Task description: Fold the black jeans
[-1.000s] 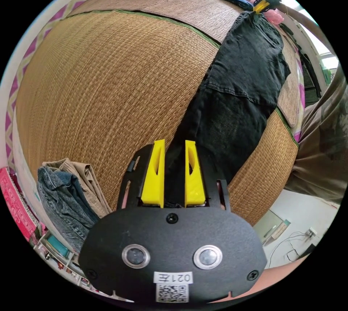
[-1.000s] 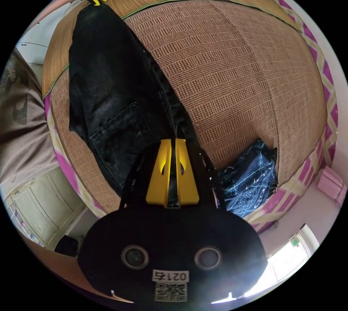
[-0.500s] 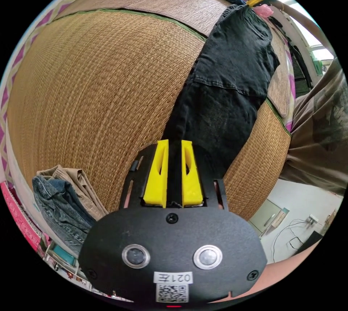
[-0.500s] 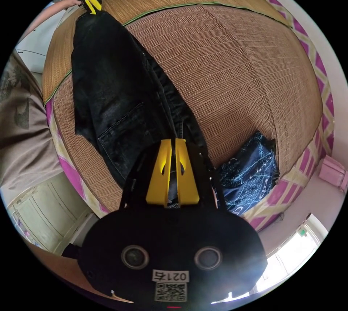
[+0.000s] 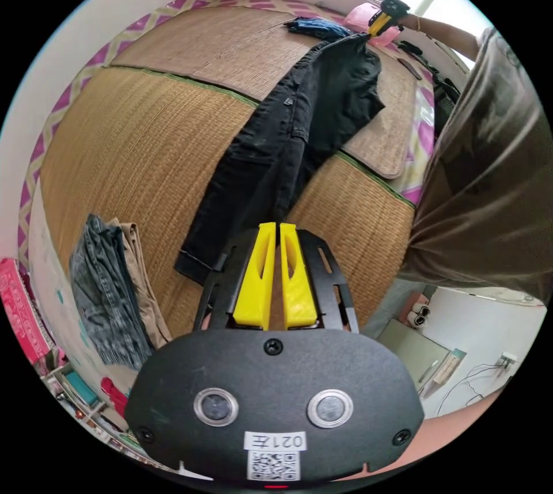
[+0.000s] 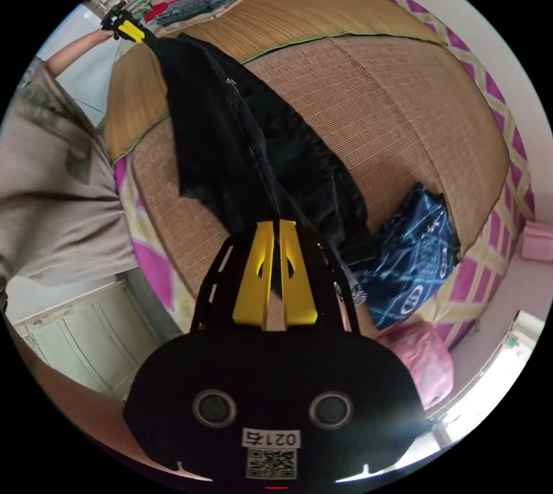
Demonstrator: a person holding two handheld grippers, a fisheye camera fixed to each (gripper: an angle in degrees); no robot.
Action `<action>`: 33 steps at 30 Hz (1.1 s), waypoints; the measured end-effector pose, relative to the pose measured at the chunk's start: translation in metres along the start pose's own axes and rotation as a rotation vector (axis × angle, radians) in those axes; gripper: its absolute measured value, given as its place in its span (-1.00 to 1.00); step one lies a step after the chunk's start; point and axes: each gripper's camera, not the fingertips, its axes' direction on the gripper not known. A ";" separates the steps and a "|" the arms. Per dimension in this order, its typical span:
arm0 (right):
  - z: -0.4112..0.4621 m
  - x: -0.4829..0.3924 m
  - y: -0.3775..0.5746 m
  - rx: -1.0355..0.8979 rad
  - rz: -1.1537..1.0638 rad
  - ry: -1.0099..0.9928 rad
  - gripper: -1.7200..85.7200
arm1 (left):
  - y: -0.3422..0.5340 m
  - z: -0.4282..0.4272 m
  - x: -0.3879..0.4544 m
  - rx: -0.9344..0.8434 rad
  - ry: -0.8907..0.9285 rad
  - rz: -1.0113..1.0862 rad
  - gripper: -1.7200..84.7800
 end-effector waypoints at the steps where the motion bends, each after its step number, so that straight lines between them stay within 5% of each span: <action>1: 0.000 -0.015 0.024 0.014 0.018 -0.033 -0.96 | 0.008 0.000 0.010 0.002 0.004 -0.006 -0.98; 12: 0.159 -0.109 0.162 -0.211 0.230 -0.212 -0.94 | 0.138 0.168 0.106 -0.188 0.349 -0.342 -0.97; 18: 0.162 -0.090 0.192 -0.184 0.286 -0.317 -0.89 | 0.180 0.183 0.100 -0.106 0.422 -0.443 -0.89; 27: 0.095 -0.065 0.222 0.004 0.213 -0.288 -0.93 | 0.258 0.147 0.100 0.181 0.273 -0.643 -0.81; 33: 0.106 -0.047 0.228 0.026 0.260 -0.111 -0.97 | 0.201 0.198 0.109 0.140 0.160 -0.543 -0.78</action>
